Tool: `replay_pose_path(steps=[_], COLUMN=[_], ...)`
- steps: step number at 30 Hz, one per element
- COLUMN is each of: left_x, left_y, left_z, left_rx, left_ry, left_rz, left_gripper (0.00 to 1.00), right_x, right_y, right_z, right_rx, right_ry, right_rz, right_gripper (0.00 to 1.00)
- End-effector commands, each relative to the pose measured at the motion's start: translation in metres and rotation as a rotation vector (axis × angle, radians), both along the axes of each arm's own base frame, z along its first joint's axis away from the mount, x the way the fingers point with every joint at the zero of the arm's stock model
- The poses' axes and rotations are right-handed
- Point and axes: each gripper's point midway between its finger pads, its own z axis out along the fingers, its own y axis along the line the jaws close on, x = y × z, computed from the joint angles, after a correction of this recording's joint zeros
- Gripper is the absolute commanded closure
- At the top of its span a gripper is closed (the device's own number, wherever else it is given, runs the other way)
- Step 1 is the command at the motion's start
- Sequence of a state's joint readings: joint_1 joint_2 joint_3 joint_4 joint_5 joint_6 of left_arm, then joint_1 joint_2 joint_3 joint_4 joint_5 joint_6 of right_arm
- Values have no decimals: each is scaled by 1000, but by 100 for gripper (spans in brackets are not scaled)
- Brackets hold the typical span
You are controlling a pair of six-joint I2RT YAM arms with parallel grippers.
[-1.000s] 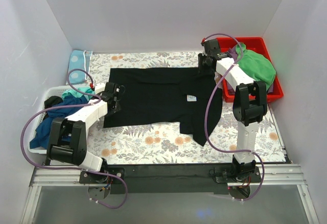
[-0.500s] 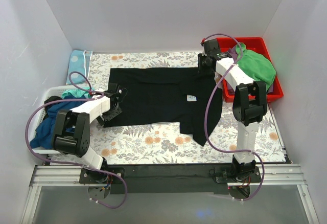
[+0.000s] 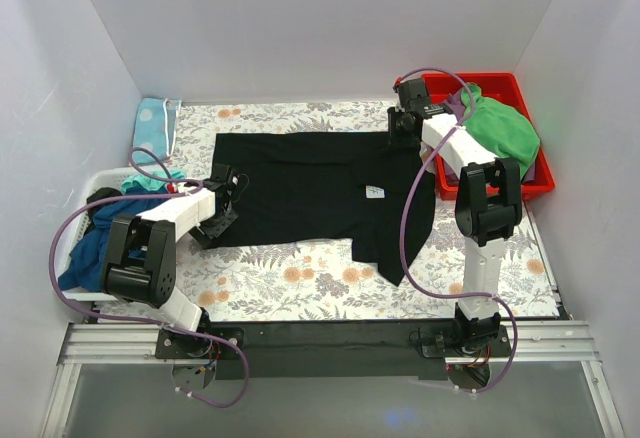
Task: Fold and stack the t-shirts
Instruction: Grap the side of the flattened tshirt closest away from the robot with both arms
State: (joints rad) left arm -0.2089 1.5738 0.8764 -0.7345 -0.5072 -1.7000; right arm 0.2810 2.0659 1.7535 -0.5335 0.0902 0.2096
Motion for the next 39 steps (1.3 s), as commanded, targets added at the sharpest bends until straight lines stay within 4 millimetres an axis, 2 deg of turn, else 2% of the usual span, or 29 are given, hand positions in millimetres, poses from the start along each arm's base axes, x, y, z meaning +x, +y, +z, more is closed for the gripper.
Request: replay_pose_path(steps=[1,9,19,23,30,33,35,39], left_x=[-44,-68,-51,-58,-56,-55,-57,-61], left_y=[-3,4,-4,-4,-4,-5,-4,-3], left_z=[-16,-4,19,7,-12,-19,-24,-27], left_rx=[-35,-26,-97,-94,-73,-74,-65,-62], left_ry=[149,133,-78,-22,52,66,90,104], left_rz=[20,91,24,25,35,36,36,30], left_gripper=[36,35,33,33,45,57,68,80], right_x=[0,-1,-5,-5,-6,-7,-6,-3], right_y=[-7,-10,-7,-8,-14,-17,-19,-23], right_z=[-2,-4,-12,-13,-11,-9,-7,-6], right_rx=[-16,-25,-6,-13,-39,-51,-56,-62], right_ry=[10,16,44,45,35,30,25,22], right_rz=[-21,-19,-5,-10,-24,-32,-38,-48], right_gripper=[66,66,65,66,66,66,66,66])
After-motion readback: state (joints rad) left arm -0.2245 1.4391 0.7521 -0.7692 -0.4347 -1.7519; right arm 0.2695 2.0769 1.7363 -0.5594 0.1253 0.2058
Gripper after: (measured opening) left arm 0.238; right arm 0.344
